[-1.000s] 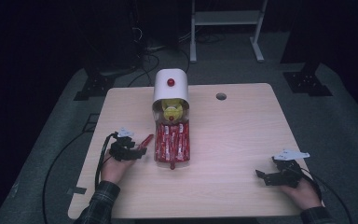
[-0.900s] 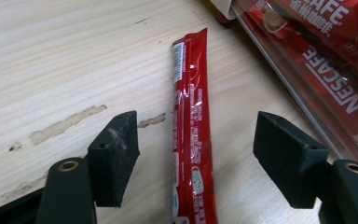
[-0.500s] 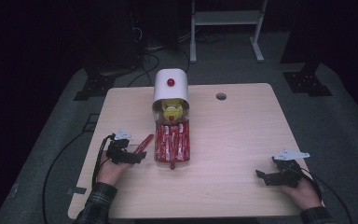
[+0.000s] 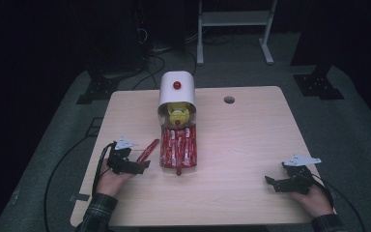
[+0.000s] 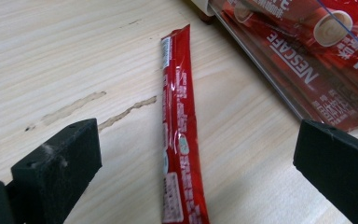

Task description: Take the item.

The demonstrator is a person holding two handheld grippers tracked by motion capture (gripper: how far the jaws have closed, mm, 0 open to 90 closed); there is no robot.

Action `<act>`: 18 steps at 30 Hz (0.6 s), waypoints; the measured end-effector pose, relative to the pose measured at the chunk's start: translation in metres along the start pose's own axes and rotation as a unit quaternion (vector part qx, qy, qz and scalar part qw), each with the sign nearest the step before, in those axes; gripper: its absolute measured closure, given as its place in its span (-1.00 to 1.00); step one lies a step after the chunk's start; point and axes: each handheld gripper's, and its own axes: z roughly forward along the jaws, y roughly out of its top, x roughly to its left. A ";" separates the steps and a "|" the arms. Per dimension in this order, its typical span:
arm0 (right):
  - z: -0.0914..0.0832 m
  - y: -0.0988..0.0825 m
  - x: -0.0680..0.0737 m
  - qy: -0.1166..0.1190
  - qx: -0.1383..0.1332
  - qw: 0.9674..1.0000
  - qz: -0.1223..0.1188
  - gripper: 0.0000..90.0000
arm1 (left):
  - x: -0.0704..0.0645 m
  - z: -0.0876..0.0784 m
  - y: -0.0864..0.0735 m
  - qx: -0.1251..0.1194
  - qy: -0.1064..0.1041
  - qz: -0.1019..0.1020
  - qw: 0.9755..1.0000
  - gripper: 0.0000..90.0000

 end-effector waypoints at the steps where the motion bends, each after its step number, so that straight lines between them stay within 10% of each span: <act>1: 0.000 0.000 0.000 0.000 0.000 1.000 0.000 -0.83 | 0.000 -0.002 -0.002 -0.001 0.001 -0.001 1.000 -0.99; 18: 0.000 0.000 0.000 0.000 0.000 1.000 0.001 -0.83 | -0.002 -0.017 -0.028 0.013 0.007 0.008 1.000 -0.99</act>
